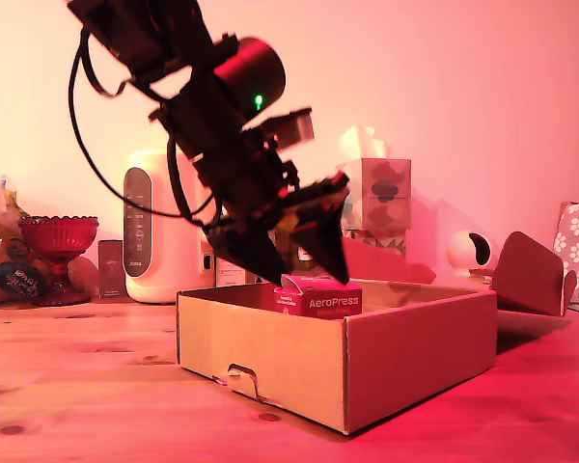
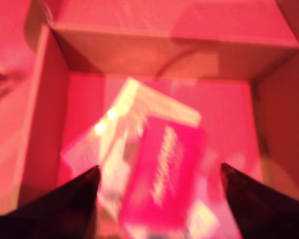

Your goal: Pick the red carton of coffee filters and place it in the cardboard box

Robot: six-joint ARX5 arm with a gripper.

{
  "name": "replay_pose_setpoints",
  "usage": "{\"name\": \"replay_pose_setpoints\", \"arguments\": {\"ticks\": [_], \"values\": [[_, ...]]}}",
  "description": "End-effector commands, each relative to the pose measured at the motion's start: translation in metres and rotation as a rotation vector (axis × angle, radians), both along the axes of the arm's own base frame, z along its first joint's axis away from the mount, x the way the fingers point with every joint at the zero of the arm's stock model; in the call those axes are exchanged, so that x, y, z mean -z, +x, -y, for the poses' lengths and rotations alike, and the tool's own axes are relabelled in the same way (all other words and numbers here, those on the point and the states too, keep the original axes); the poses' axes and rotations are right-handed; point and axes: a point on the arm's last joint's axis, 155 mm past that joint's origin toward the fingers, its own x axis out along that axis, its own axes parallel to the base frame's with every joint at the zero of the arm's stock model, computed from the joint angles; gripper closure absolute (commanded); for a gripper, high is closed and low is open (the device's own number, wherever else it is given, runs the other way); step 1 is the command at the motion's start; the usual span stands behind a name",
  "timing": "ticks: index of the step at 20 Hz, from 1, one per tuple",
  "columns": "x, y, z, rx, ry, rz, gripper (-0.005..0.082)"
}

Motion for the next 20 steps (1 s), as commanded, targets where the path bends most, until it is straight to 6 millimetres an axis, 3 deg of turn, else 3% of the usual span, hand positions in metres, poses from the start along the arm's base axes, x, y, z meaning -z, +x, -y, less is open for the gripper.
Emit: {"name": "replay_pose_setpoints", "arguments": {"ticks": [1, 3, 5, 8, 9, 15, 20], "values": [[-0.033, -0.006, 0.000, 0.021, -0.027, 0.051, -0.0005], [-0.050, -0.008, -0.010, 0.012, -0.023, 0.072, 0.0037], [-0.065, -0.002, -0.025, -0.016, 0.005, 0.122, 0.0198], [-0.078, 0.004, -0.047, -0.064, 0.006, 0.128, 0.0738], [-0.080, 0.009, -0.056, -0.087, 0.007, 0.133, 0.0784], [-0.108, 0.024, -0.101, -0.223, -0.117, 0.304, 0.0793], [-0.107, 0.005, -0.171, -0.412, -0.177, 0.423, 0.0793]]}}
